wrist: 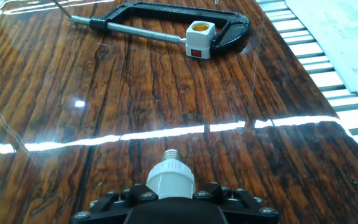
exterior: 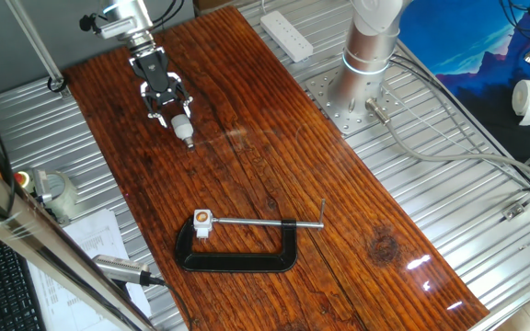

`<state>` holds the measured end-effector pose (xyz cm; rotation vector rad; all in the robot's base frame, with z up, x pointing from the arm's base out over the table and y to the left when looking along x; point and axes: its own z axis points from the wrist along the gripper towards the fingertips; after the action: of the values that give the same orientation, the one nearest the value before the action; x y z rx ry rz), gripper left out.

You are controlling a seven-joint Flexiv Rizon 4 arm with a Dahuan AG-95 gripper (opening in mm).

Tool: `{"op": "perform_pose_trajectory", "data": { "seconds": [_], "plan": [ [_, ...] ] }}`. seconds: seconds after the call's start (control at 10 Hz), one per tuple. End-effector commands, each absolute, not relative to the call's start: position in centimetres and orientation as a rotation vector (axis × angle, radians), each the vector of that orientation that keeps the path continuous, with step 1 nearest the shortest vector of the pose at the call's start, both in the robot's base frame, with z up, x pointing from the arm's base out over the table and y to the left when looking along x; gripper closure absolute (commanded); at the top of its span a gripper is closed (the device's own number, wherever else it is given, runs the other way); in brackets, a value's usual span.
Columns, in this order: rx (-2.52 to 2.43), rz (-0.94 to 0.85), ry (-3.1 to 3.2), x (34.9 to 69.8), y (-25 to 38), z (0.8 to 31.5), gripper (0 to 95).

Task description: Install the light bulb by rotating it

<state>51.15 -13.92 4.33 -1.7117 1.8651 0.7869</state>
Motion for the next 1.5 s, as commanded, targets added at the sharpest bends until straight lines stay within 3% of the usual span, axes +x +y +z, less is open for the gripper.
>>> {"op": "perform_pose_trajectory", "data": {
  "seconds": [0.1,0.2,0.8,0.9,1.5],
  "plan": [
    [-1.714,0.789,1.853,50.8,-14.5,4.3,38.0],
    [-1.707,0.796,1.850,50.7,-14.5,4.1,19.0],
    [-1.684,0.816,1.847,50.5,-13.9,3.2,19.0],
    [-1.677,0.818,1.855,50.4,-13.6,3.0,38.0],
    [-1.671,0.815,1.859,50.4,-13.6,3.0,38.0]
  ]
}}
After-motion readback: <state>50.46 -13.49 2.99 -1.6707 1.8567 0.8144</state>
